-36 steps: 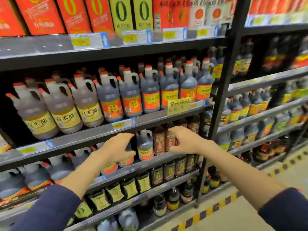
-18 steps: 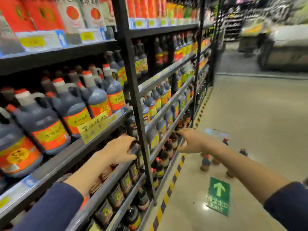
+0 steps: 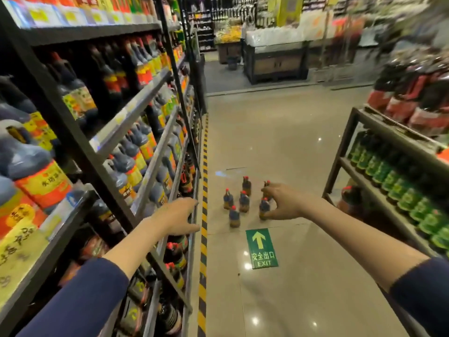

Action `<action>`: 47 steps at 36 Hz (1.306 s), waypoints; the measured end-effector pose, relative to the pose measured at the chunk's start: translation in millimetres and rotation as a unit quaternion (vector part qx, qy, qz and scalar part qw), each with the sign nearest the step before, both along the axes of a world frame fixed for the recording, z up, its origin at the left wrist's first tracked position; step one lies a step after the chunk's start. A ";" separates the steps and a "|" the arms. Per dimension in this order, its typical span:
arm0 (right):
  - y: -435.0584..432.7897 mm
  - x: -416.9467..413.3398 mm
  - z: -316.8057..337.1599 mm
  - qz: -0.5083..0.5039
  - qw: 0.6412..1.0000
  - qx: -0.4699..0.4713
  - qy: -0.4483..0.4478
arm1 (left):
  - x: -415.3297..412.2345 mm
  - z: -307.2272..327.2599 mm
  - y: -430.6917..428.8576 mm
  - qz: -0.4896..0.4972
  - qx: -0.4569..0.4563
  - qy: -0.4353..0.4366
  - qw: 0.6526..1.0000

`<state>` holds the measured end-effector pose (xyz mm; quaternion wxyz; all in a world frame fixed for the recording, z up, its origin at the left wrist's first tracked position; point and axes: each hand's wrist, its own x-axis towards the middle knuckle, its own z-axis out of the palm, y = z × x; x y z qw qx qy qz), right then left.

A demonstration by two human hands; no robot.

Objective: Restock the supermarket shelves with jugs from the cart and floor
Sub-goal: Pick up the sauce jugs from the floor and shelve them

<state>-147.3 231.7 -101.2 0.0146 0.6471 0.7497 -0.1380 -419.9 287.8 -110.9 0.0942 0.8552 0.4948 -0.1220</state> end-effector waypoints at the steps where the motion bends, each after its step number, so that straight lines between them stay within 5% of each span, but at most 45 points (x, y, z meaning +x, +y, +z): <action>1: -2.2 3.7 -2.6 -0.010 1.000 -0.003 -0.001 | 3.5 -3.0 3.6 -0.009 -0.001 0.004 1.000; 16: 2.6 39.9 -29.1 -0.071 0.997 -0.040 0.013 | 59.2 -44.2 52.3 -0.091 -0.047 0.019 0.995; 47: 254.7 171.1 -99.8 -0.005 0.989 -0.149 -0.009 | 150.1 -104.0 240.8 0.049 -0.139 0.028 0.989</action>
